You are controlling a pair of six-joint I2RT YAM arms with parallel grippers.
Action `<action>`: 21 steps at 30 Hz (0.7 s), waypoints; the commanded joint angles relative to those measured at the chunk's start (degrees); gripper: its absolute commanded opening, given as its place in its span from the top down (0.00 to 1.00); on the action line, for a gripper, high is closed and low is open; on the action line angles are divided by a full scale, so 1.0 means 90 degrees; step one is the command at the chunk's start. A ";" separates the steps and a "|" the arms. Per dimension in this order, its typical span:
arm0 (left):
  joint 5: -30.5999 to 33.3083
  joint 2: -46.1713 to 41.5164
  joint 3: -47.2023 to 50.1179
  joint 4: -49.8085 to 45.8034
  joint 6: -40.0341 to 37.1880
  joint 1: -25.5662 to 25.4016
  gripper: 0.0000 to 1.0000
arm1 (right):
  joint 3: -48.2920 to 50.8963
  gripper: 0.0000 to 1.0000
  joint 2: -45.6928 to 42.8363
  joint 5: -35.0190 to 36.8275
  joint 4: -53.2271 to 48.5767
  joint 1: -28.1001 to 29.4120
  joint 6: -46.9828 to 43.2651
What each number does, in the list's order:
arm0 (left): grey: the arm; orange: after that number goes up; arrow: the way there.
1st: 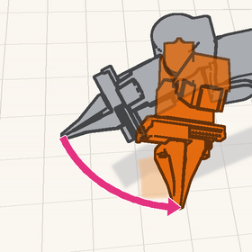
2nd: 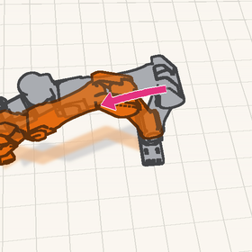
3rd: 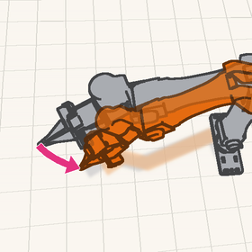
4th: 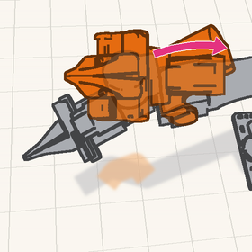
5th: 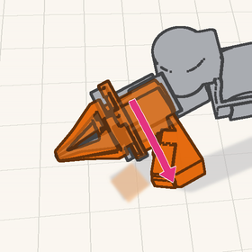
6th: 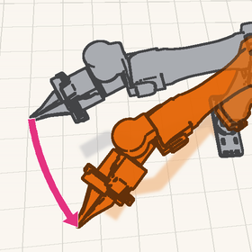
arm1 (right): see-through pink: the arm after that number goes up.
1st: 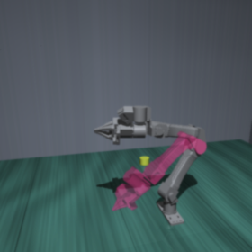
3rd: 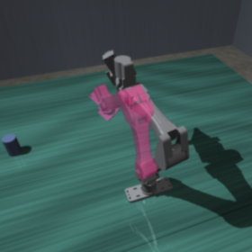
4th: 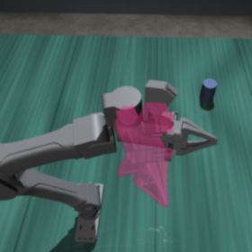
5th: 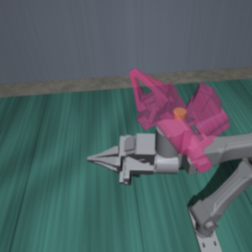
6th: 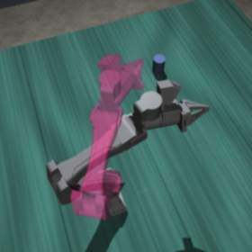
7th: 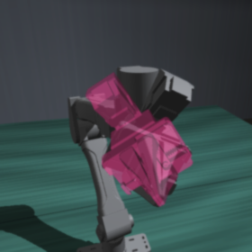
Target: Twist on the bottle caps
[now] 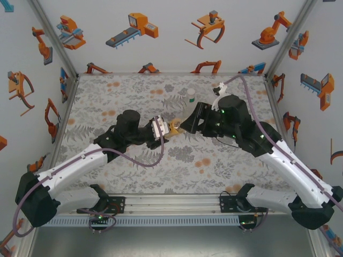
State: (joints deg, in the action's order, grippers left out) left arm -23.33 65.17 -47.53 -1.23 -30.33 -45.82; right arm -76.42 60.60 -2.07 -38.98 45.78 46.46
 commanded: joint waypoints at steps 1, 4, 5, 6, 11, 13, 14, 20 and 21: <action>-0.0448 -0.0017 -0.0124 -0.0123 0.0020 -0.0042 1.00 | -0.0449 0.32 -0.0324 -0.0132 -0.0112 0.0012 -0.1359; -0.0703 -0.0029 -0.0168 -0.0502 -0.0049 -0.0040 1.00 | -0.0540 0.33 -0.0421 -0.0557 -0.0066 0.0011 -0.2624; -0.0801 -0.0038 -0.0183 -0.0604 -0.0077 -0.0037 1.00 | -0.0530 0.34 -0.0450 -0.0788 -0.0038 0.0011 -0.3138; -0.0959 -0.0053 -0.0211 -0.0766 -0.0148 -0.0046 1.00 | -0.0509 0.35 -0.0487 -0.1078 -0.0025 0.0009 -0.3672; -0.1890 -0.0180 -0.0390 -0.1716 -0.0554 -0.0052 1.00 | -0.0600 0.40 -0.0563 -0.2883 -0.0595 0.0016 -0.6575; -0.2176 -0.0260 -0.0403 -0.1941 -0.0603 -0.0045 1.00 | -0.0603 0.40 -0.0564 -0.3354 -0.0836 0.0012 -0.7461; -0.2307 -0.0303 -0.0386 -0.1996 -0.0620 -0.0048 1.00 | -0.0601 0.40 -0.0545 -0.3515 -0.0899 0.0017 -0.7731; -0.2752 -0.0453 -0.0432 -0.2341 -0.0573 -0.0048 1.00 | -0.0316 0.41 -0.0425 -0.4243 -0.0681 0.0021 -0.8336; -0.2761 -0.0479 -0.0432 -0.2369 -0.0552 -0.0050 1.00 | -0.0248 0.42 -0.0432 -0.4233 -0.0565 0.0020 -0.8317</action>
State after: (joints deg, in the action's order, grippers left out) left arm -43.77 61.98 -49.34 -19.57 -34.26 -46.09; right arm -79.75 56.69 -35.07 -45.71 45.80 -22.41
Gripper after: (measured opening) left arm 0.522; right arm 0.589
